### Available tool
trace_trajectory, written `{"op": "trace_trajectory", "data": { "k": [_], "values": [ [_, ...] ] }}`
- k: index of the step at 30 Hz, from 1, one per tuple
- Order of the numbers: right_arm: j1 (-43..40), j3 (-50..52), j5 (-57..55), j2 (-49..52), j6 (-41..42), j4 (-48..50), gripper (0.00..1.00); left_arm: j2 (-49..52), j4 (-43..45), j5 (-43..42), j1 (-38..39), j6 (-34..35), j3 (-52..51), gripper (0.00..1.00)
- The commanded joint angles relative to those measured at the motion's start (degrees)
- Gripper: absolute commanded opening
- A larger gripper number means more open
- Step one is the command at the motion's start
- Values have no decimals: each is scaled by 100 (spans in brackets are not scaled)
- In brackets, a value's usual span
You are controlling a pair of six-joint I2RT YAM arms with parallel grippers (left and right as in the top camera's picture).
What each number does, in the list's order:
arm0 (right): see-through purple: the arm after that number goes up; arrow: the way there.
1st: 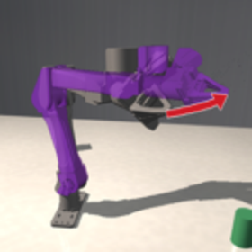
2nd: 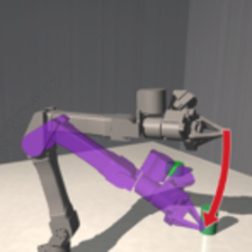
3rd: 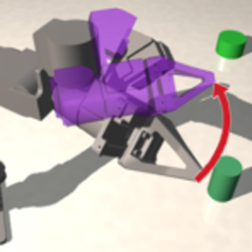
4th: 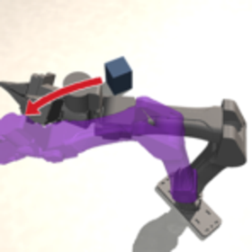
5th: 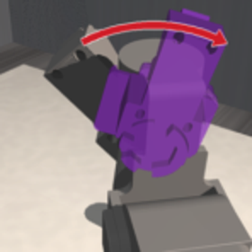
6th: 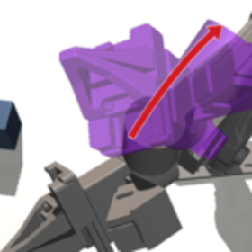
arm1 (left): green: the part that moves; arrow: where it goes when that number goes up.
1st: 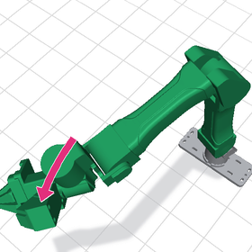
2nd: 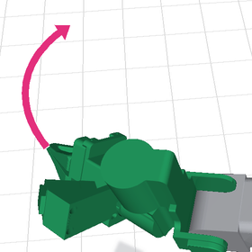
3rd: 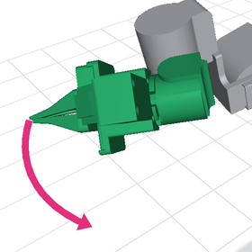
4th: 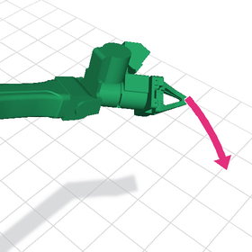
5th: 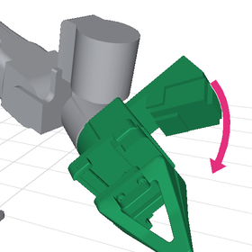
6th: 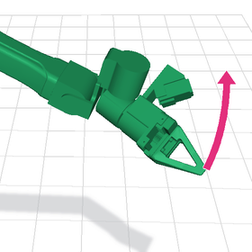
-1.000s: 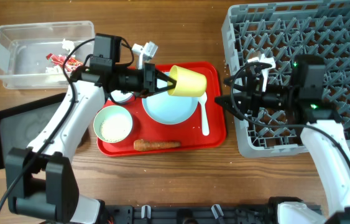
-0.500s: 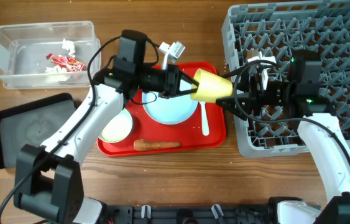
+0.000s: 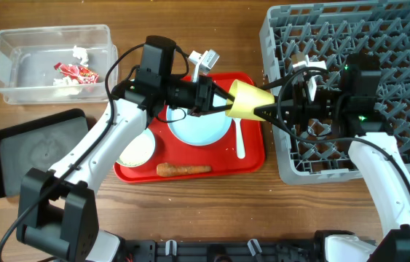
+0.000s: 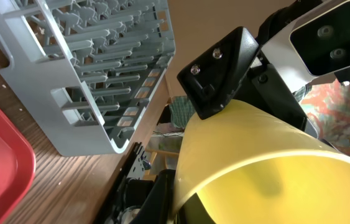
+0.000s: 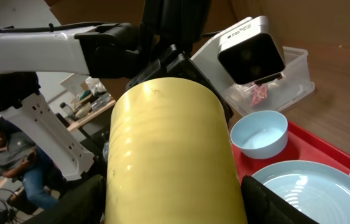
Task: Sort waste into correct bins and load items into the dishwasher rack
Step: 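Hand the yellow cup from the left gripper to the right gripper, then place the yellow cup in the rack's right side with the right gripper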
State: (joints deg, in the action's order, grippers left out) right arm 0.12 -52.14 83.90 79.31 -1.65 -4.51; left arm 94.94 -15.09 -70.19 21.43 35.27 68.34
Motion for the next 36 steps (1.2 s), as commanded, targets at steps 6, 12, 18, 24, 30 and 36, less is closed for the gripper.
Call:
{"op": "trace_trajectory", "data": {
  "k": [6,12,18,24,30,36],
  "values": [
    [160,-79,210,42,186,22,75,46,522,20,22,321,79,4],
    [160,-79,192,42,186,15,63,46,551,22,22,339,79,4],
    [160,-79,190,42,188,15,53,46,551,22,22,337,79,6],
    [157,-79,-1027,42,809,17,43,42,249,247,-284,140,79,47],
    [98,-85,-2846,-42,911,-227,34,-201,-1381,2535,-1095,-1182,79,58],
    [-269,-1054,-5425,-455,437,-2704,24,-984,-2605,4929,-1878,-1558,79,59]
  ]
}}
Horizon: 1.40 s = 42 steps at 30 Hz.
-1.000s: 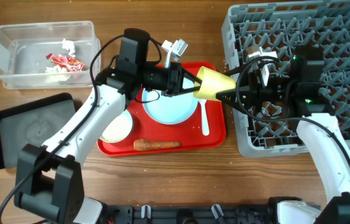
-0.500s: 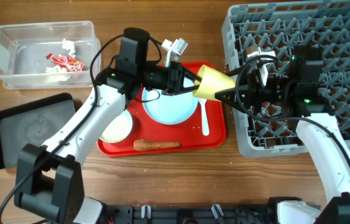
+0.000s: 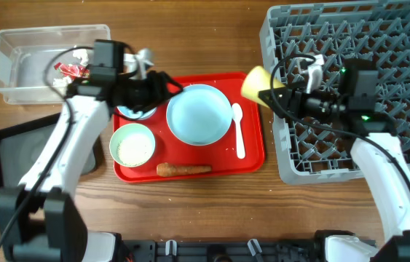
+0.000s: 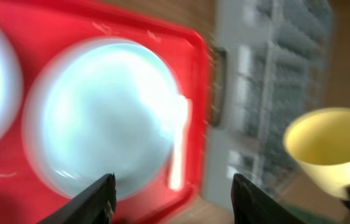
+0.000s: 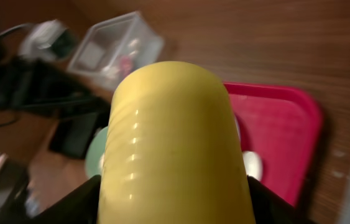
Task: Sort waste into correct bins and load items into the dishwasher rack
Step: 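Place the yellow cup in the rack's right side with the right gripper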
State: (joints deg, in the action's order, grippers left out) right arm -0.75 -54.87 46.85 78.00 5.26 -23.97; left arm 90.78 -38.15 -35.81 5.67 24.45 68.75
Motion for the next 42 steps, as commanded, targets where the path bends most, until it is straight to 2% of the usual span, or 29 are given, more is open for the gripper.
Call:
{"op": "trace_trajectory", "data": {
  "k": [1,3,6,11,16,19,26,27,28,29,30,32,33,42],
  "values": [
    [-271,-1110,-2114,-328,-254,-1270,24,-715,-448,1836,-400,-479,37,60],
    [-551,-1821,-2743,-323,-332,-2192,24,-1049,-837,2955,-595,-476,37,62],
    [-1134,-2426,-3552,-321,-337,-3001,21,-1287,-1178,3685,-732,-476,37,64],
    [-2437,-2470,-4245,-177,-332,-3364,20,-1342,-1320,3740,-778,-474,37,64],
    [-3668,-2468,-4472,374,164,-3471,19,-1342,-1316,3740,-778,-474,37,65],
    [-4000,-2468,-4468,898,286,-3574,20,-1342,-1316,3740,-778,-474,37,65],
    [-4019,-2468,-4227,1775,284,-3357,20,-1342,-1316,3740,-778,-474,37,65],
    [-4019,-2468,-4210,1849,286,-3289,22,-1342,-1316,3740,-778,-474,37,65],
    [-4019,-2468,-4024,1930,280,-3023,35,-1342,-1316,3740,-778,-474,37,65],
    [-4019,-2468,-3886,1945,264,-2846,53,-1342,-1314,3740,-778,-474,37,65],
    [-4019,-2468,-3722,1952,264,-2623,64,-1342,-1316,3740,-778,-474,37,65],
    [-4019,-2468,-3539,1952,282,-2437,96,-1342,-1318,3738,-778,-474,37,65],
    [-4019,-2468,-3456,1952,284,-2415,100,-1342,-1318,3738,-778,-474,37,65],
    [-4019,-2470,-3174,1799,306,-2597,100,-1342,-1318,3740,-778,-474,37,65]
  ]
}}
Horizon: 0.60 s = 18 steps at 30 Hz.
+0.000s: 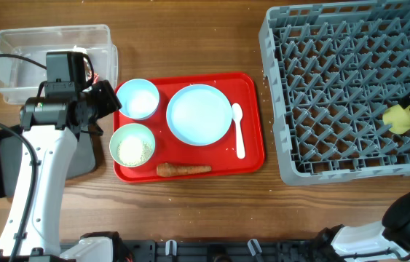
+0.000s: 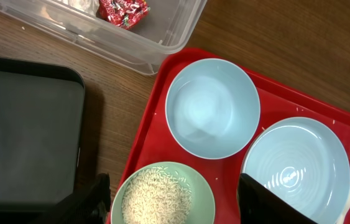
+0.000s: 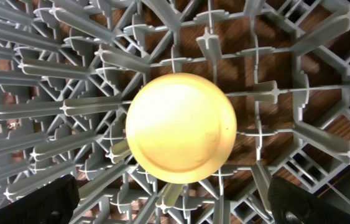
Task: Sort waste into correct bins and load items into the dishwasher rack
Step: 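Place the yellow cup in the rack's right side with the right gripper, then grasp the white spoon on the red tray with the right gripper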
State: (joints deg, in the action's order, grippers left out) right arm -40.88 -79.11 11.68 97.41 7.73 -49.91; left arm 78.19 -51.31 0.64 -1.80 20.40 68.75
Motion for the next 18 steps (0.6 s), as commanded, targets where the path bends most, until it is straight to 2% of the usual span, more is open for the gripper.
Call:
{"op": "trace_trajectory", "data": {
  "k": [1,4,6,9,11,15,18],
  "values": [
    [-4,-46,549,-216,55,20,100,-83,-2,92,-31,-70,37,65],
    [83,-46,1766,-713,-149,33,100,-83,-2,92,-31,-70,37,67],
    [348,-46,1978,-1036,-374,-63,100,-83,-4,92,-31,-70,37,68],
    [1193,-44,1967,-1486,-767,-317,100,-83,-33,92,-31,-70,35,72],
    [2116,-44,1906,-1652,-892,-507,100,-83,-90,92,-31,-68,35,78],
    [4019,-26,898,-1526,-721,-748,100,-83,-212,94,-31,-70,35,79],
    [5034,-4,164,-1322,-382,-782,100,-72,-216,94,-31,-70,35,80]
  ]
}}
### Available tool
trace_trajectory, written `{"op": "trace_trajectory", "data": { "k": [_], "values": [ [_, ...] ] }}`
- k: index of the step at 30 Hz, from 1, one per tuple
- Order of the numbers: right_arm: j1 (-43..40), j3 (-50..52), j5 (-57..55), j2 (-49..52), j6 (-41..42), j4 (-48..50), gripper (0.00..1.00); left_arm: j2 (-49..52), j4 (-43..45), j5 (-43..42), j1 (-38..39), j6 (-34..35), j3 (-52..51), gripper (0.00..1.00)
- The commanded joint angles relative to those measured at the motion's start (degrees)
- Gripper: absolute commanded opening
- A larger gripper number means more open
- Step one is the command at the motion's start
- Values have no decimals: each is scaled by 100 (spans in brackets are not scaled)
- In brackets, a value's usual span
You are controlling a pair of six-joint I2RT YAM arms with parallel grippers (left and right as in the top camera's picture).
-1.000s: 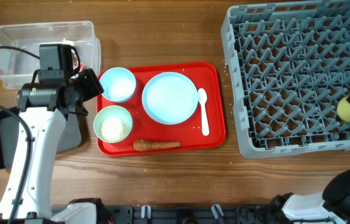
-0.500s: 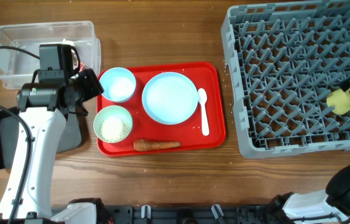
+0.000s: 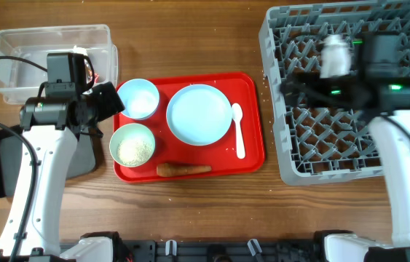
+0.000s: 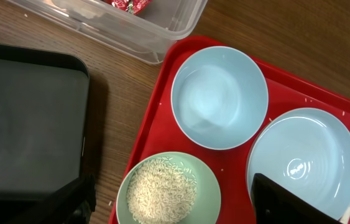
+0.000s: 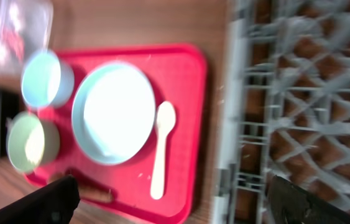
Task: Sort waste into correct bins and load items into the dishwasher rack
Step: 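Grasp the white spoon on the red tray with the right gripper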
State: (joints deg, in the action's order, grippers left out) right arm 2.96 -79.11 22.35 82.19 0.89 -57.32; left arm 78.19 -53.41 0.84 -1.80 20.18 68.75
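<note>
The red tray (image 3: pixel 252 156) carries a small blue bowl (image 3: pixel 138 98), a blue plate (image 3: pixel 199 114), a green bowl of rice (image 3: pixel 133 145), a white spoon (image 3: pixel 238 131) and a brown food stick (image 3: pixel 183 169). My left gripper (image 3: pixel 106 102) hovers open and empty at the tray's left edge; in its wrist view the rice bowl (image 4: pixel 168 190) lies between its fingers. My right gripper (image 3: pixel 296 81) is open and empty over the left edge of the grey rack (image 3: pixel 350 29), with the spoon (image 5: pixel 161 149) below it. The yellow cup does not show.
A clear bin (image 3: pixel 15 73) with wrappers stands at the back left. A black bin (image 3: pixel 8 156) lies to the left of the tray, partly under my left arm. The right wrist view is blurred.
My right gripper was open over the yellow cup standing upside down at the rack's right end; it is now over the rack's left edge, facing the tray. The left arm has hardly moved.
First both grippers were at the yellow cup above the tray. Then my right gripper alone held it near the rack while the left was over the small bowl. Later the cup stood in the rack's right part, released. Now my right gripper is back near the tray.
</note>
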Motion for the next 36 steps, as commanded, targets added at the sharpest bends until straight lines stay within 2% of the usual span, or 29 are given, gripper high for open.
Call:
{"op": "trace_trajectory", "data": {
  "k": [1,4,8,12,20,30,32,36],
  "values": [
    [907,15,-1084,293,426,-44,100,-72,-7,74,-31,-46,35,80],
    [1528,216,-1384,658,826,83,99,-72,-7,74,-31,-48,35,80],
    [1993,516,-1379,1281,1198,254,82,-72,-4,74,-31,-48,35,80],
    [2354,710,-1694,1884,1572,540,74,-72,-7,72,-31,-46,35,80],
    [2597,719,-2149,2970,1882,1001,68,-72,-4,74,-31,-48,35,80],
    [2597,721,-2422,3097,2232,1429,40,-72,-4,72,-31,-46,35,80],
    [2597,721,-2422,3097,2330,1434,31,-72,-4,72,-31,-46,35,80],
    [2597,721,-2400,3097,2330,1443,23,-72,-4,72,-31,-46,35,80]
  ]
}}
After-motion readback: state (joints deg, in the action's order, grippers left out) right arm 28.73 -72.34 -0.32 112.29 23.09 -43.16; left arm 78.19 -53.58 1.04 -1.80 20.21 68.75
